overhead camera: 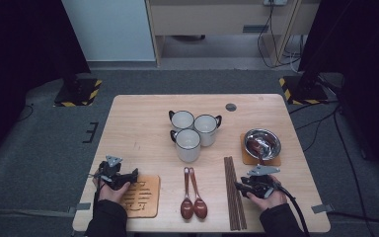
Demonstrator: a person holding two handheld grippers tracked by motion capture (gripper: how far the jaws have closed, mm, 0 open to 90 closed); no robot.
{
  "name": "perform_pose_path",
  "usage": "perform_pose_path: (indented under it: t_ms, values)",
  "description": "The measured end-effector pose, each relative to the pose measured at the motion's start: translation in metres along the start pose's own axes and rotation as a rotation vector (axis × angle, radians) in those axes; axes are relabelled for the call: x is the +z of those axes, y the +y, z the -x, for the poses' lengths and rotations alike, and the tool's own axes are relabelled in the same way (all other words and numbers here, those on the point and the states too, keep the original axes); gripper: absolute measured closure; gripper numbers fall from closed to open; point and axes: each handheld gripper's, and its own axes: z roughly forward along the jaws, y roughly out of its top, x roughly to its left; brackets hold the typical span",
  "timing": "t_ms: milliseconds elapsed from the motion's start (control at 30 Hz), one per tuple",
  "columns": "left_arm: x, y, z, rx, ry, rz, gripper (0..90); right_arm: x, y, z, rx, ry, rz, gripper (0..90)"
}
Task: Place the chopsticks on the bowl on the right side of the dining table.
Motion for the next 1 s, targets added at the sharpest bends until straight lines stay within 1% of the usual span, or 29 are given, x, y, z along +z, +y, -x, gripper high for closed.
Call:
perform_pose_path:
  t_ms: [133,267,300,433,667,833,867,900,933,1000]
  values:
    - [0.0000,0.0000,0.0000,0.000,0.000,0.000,5.7,0.0014,-0.0023,0.0019,0.011,-0.006,-0.009,63.5]
    - [0.0000,0.0000,0.0000,0.000,0.000,0.000,5.7,0.0022,-0.0023,0.0015,0.007,-0.013,-0.016,64.1]
    - [0.0000,0.0000,0.0000,0.000,0.000,0.000,5.7,0.0026,-0.0024,0.0007,0.013,-0.013,-0.019,64.0]
    - [0.0000,0.0000,0.0000,0.000,0.000,0.000,5.7,0.0047,-0.0030,0.0001,0.006,-0.015,-0.025,64.7]
    - [0.0000,0.0000,0.0000,0.000,0.000,0.000,5.7,0.0054,-0.0036,0.0004,-0.004,-0.018,-0.033,69.6]
    - [0.0000,0.0000,0.0000,0.000,0.000,0.000,5.7,0.0039,-0.0042,0.0020,0.001,-0.029,-0.041,72.8]
    - [0.0000,0.0000,0.0000,0.000,0.000,0.000,5.7,0.0037,-0.0044,0.0020,0.010,-0.032,-0.041,73.4]
    - [0.0000,0.0000,0.0000,0.000,0.000,0.000,5.7,0.0036,-0.0045,0.0031,0.002,-0.037,-0.039,73.7]
    - [0.0000,0.0000,0.0000,0.000,0.000,0.000,5.7,0.0032,-0.0046,0.0033,0.007,-0.038,-0.042,74.2]
    - [0.0000,0.0000,0.0000,0.000,0.000,0.000,5.7,0.0025,-0.0049,0.0045,0.012,-0.050,-0.042,75.0]
